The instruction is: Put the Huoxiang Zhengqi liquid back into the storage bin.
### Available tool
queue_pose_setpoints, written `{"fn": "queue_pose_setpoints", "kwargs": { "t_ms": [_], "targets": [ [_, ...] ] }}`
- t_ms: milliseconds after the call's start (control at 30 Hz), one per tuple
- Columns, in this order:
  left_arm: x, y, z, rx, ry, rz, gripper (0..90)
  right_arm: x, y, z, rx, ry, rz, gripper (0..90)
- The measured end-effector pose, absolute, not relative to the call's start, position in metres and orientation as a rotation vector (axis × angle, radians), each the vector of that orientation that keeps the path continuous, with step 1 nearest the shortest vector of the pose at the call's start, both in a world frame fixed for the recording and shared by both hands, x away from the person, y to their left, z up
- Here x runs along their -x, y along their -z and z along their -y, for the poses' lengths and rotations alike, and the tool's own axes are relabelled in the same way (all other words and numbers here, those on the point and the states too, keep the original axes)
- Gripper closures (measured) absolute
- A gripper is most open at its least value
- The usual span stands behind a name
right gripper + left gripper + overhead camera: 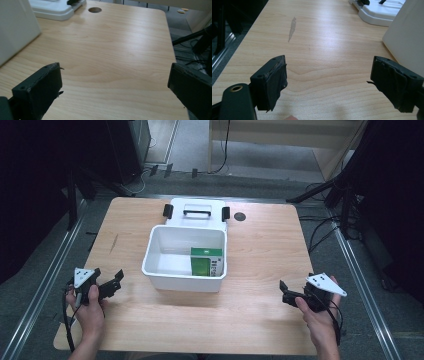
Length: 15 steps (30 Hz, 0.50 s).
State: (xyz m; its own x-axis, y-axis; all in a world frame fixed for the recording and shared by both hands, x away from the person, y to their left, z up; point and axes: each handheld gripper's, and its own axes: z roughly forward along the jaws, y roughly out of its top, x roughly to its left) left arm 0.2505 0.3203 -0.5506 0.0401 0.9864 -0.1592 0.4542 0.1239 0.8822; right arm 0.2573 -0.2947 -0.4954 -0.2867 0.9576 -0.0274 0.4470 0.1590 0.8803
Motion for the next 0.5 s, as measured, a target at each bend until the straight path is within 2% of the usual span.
{"fn": "queue_pose_setpoints", "kwargs": {
  "t_ms": [200,500],
  "targets": [
    [-0.250,0.550,-0.321,-1.465,-0.785,-1.544,14.8,-0.242,0.518,0.322,-1.389,-1.050,-1.768,0.0],
    [-0.251,0.550,-0.320,-1.466,-0.781,-1.545,14.8,-0.233,0.531,0.330,-1.435,-1.075,-1.728,0.0]
  ]
}}
